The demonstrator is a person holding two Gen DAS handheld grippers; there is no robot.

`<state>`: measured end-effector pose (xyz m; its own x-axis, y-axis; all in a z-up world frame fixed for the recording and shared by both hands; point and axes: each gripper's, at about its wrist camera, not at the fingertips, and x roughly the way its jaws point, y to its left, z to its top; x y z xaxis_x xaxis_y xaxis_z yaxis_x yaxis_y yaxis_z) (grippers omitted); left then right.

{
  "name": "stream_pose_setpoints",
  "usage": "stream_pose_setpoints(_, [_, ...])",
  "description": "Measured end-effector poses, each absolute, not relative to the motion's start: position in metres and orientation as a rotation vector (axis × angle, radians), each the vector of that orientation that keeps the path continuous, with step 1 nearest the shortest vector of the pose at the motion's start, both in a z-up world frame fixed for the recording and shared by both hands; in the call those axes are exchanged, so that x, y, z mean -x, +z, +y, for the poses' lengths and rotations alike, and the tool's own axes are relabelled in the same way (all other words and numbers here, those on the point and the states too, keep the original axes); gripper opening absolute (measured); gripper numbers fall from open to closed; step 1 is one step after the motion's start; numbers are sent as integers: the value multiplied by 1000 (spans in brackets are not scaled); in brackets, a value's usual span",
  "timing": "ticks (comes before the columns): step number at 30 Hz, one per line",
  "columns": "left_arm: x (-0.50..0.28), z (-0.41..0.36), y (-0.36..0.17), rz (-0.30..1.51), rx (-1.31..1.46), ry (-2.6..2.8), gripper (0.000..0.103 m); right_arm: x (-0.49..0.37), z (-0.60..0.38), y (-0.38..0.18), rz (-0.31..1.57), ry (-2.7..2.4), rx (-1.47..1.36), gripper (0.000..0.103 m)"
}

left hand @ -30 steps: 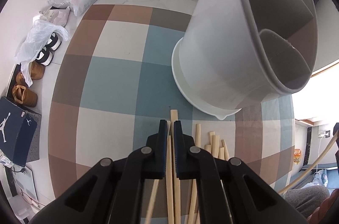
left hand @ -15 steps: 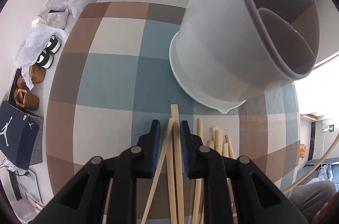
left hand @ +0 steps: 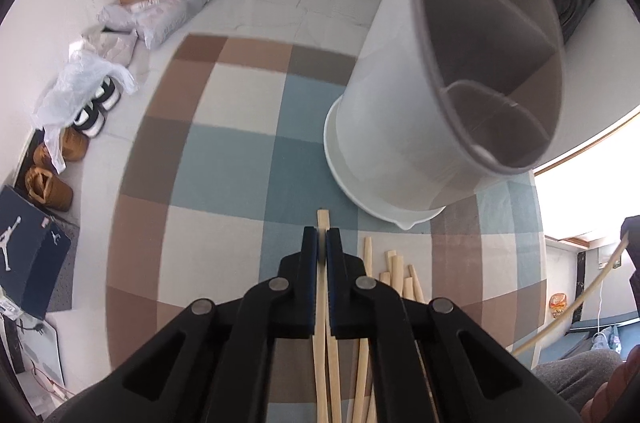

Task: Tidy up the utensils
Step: 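Lift chopsticks with both grippers and drop them into the white caddy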

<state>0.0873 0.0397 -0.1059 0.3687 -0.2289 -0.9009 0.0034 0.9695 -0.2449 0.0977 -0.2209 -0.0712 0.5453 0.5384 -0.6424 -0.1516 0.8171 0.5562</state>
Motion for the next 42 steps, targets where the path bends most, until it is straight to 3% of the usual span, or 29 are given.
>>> stream_pose_setpoints(10, [-57,33,-42,952,169,-167,0,-87,-198,-43,839,443,-378,6])
stream_pose_setpoints(26, [-54,47,13,801,188,-246,0,-86,-159,6,758,450,-259,6])
stream_pose_setpoints(42, [-105,47,109,659,202,-253,0,-146,-142,113,642,449,-158,6])
